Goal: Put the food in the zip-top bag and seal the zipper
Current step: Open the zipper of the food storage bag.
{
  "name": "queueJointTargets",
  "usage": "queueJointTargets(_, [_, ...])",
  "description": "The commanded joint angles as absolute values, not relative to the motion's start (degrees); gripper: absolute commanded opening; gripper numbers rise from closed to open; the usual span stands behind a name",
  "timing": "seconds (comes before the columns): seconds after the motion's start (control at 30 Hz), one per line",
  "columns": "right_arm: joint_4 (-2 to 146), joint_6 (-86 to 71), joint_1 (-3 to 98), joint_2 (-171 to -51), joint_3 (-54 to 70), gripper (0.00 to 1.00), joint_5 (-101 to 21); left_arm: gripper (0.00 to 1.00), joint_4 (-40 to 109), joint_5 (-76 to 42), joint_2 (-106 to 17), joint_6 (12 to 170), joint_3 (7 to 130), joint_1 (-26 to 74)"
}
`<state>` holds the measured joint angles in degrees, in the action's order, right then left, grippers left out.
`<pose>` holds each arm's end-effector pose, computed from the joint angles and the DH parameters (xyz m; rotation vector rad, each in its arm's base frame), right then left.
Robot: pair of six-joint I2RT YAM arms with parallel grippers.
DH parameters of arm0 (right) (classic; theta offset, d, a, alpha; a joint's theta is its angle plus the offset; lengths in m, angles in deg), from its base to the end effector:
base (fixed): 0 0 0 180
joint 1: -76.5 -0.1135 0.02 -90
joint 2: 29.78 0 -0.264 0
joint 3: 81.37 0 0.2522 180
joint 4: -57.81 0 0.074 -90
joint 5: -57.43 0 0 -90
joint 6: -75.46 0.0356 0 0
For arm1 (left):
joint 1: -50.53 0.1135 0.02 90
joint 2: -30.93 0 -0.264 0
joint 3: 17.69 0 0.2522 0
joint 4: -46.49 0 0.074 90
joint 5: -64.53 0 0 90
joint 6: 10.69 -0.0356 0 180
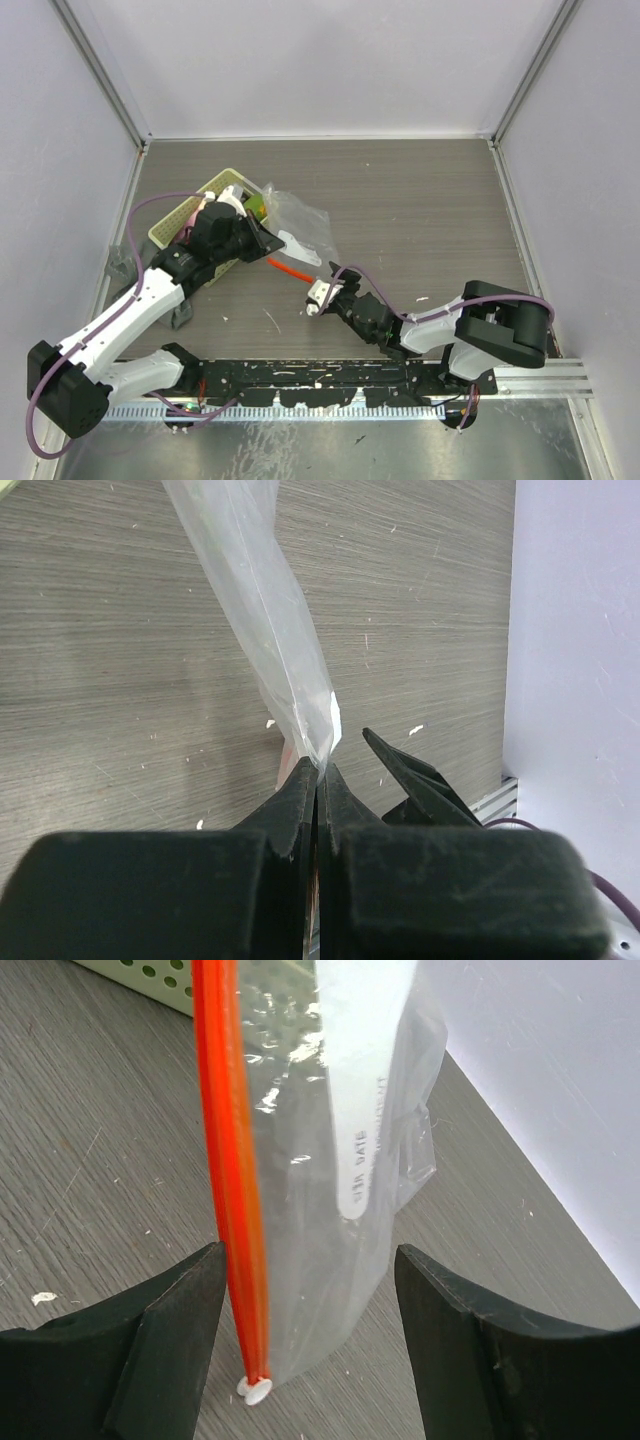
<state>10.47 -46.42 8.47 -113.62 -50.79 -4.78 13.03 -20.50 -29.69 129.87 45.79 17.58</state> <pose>0.1080 0.2233 0.1630 -1.0094 1.3212 0.0723 0.1969 -0.1313 0.3004 -0.2899 2.2362 -0.9292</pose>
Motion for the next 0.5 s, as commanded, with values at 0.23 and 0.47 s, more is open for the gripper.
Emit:
queueJointTargets(0.23, [0.14, -48.55, 6.98, -115.15, -49.62, 0.73, 0.57, 0.0, 14.54, -20.27, -30.0, 130.91, 47.07, 17.49])
queueJointTargets(0.47, [-4.98, -50.28, 6.97, -115.26, -50.41, 0.66, 6.12, 0.0, 13.98, -20.03, -30.02, 130.33, 47.06, 17.49])
